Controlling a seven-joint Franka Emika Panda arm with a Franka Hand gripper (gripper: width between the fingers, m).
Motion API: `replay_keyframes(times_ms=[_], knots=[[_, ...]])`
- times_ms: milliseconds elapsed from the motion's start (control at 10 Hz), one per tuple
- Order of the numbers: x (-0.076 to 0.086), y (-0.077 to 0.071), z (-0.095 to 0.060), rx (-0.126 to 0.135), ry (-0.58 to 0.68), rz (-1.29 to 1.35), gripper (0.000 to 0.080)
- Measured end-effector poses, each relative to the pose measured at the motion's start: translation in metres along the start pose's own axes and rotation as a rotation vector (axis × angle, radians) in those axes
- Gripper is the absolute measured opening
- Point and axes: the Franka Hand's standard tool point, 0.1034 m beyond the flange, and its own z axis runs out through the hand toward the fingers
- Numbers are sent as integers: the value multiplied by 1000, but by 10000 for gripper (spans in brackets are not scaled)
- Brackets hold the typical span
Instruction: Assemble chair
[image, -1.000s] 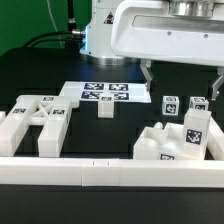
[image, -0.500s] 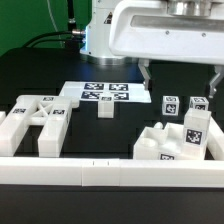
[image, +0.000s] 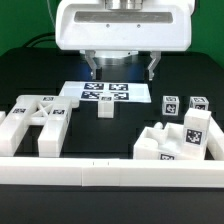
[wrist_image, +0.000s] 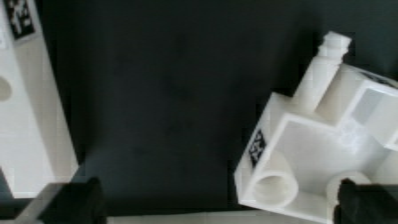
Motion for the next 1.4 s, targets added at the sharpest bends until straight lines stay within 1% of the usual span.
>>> replay_keyframes(times_ms=[100, 200, 300, 400, 600, 700, 800, 900, 1000, 1100, 1200, 1300, 1400], knots=[[0, 0, 0, 0, -1, 0, 649], [-2, 5, 3, -4, 12, -8, 649], [-19, 21, 17, -21, 24, 4, 649], [-34, 29, 27, -37, 18, 0, 649], [-45, 39, 43, -68, 26, -15, 649], [-48, 42, 49, -76, 21, -15, 649], [-48, 39, 49, -66, -3, -14, 649], [-49, 40, 49, -65, -5, -14, 649], [-53, 37, 52, -52, -50, -10, 649], [-57, 31, 53, -23, -142, 3, 649], [-52, 29, 52, -13, -170, 6, 649], [-57, 26, 53, 5, -240, 19, 649], [-63, 22, 56, 9, -301, 37, 649]])
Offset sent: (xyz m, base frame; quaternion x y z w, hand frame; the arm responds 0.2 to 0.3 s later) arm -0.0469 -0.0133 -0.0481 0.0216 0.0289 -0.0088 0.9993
